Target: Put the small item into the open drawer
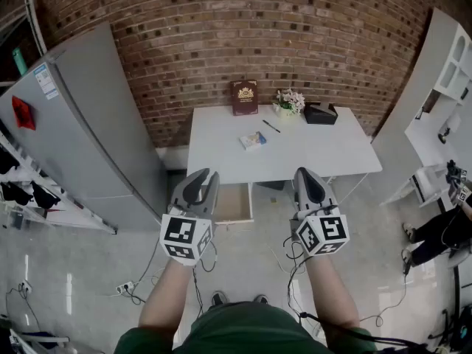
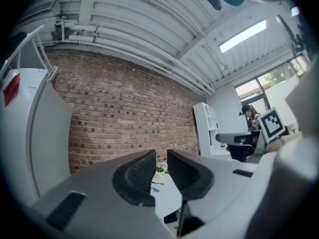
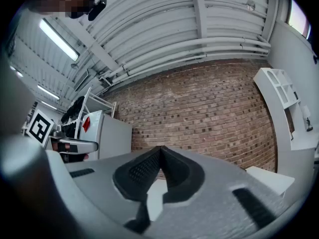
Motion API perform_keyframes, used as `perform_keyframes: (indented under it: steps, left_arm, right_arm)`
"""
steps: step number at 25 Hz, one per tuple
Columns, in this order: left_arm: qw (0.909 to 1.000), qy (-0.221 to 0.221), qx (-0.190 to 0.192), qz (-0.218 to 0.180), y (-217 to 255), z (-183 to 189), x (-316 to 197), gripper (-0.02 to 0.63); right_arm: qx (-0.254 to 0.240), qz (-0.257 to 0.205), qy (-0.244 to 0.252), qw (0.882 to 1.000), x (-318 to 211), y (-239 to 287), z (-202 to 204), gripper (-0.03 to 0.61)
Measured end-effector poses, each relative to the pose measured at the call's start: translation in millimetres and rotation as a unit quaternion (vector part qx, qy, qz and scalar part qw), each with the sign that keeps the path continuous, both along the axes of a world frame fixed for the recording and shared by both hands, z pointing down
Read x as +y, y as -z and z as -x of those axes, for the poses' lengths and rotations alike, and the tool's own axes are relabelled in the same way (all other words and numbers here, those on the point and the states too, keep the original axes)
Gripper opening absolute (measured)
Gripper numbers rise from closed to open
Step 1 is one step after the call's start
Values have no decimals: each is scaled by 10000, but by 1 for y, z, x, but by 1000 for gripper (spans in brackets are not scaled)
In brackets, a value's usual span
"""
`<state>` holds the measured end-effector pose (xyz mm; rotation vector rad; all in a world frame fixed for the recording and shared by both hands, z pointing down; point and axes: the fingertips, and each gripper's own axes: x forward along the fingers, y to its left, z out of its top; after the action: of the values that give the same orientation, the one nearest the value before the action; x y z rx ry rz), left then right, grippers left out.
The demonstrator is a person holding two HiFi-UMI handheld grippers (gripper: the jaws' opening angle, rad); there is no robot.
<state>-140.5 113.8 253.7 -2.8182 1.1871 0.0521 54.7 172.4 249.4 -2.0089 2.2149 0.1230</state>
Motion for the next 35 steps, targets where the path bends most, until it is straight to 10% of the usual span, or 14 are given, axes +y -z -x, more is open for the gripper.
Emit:
perform_keyframes:
  steps: [35]
  left_arm:
    - [9984,493,-10,280,-14,-83,20,60]
  right_arm:
    - [213,198,388,9988,10,-26,-87,3]
